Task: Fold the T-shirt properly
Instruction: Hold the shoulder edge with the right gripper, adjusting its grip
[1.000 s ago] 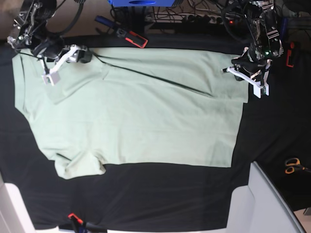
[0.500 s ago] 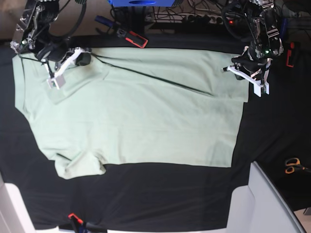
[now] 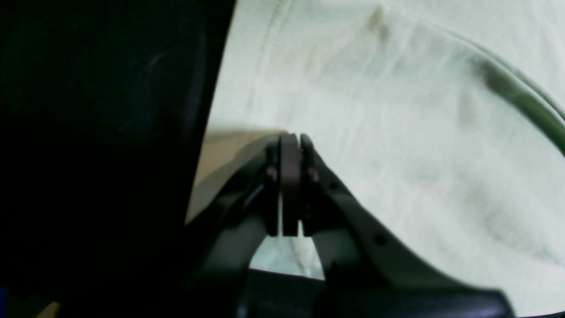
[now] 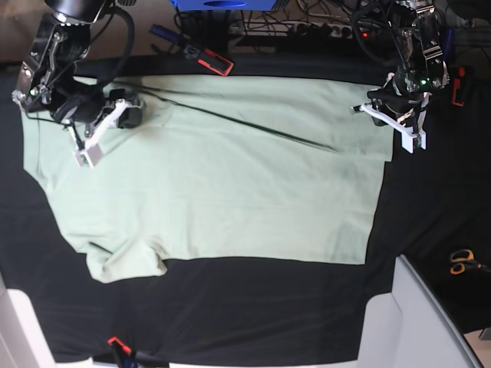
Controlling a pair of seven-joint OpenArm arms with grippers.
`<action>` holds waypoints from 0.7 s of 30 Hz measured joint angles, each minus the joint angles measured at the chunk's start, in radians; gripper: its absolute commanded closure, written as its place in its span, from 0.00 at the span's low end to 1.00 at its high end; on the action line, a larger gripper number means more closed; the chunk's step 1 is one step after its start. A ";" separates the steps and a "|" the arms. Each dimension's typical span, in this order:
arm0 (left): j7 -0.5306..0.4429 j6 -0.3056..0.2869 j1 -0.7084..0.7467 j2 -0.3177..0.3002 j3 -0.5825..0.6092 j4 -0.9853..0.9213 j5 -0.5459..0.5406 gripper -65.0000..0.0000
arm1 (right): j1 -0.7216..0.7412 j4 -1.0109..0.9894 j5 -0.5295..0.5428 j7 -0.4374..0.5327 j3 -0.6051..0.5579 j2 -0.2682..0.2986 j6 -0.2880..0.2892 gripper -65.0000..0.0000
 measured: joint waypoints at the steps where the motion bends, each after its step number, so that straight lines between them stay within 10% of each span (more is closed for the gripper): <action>1: 0.000 0.000 0.000 0.000 0.000 0.000 0.000 1.00 | 0.005 0.000 0.001 0.000 0.000 0.000 0.000 0.92; 13: 0.001 0.000 -0.001 0.000 0.000 0.000 0.000 1.00 | 0.031 0.041 0.003 -0.074 0.004 -0.002 -0.001 0.90; 19: 0.003 0.001 -0.003 0.000 0.000 0.000 0.001 1.00 | -0.147 0.151 0.176 -0.012 0.010 -0.019 -0.103 0.42; 21: 0.003 0.001 -0.003 0.000 0.000 0.000 0.001 1.00 | -0.167 0.152 0.226 0.034 0.010 -0.018 -0.148 0.42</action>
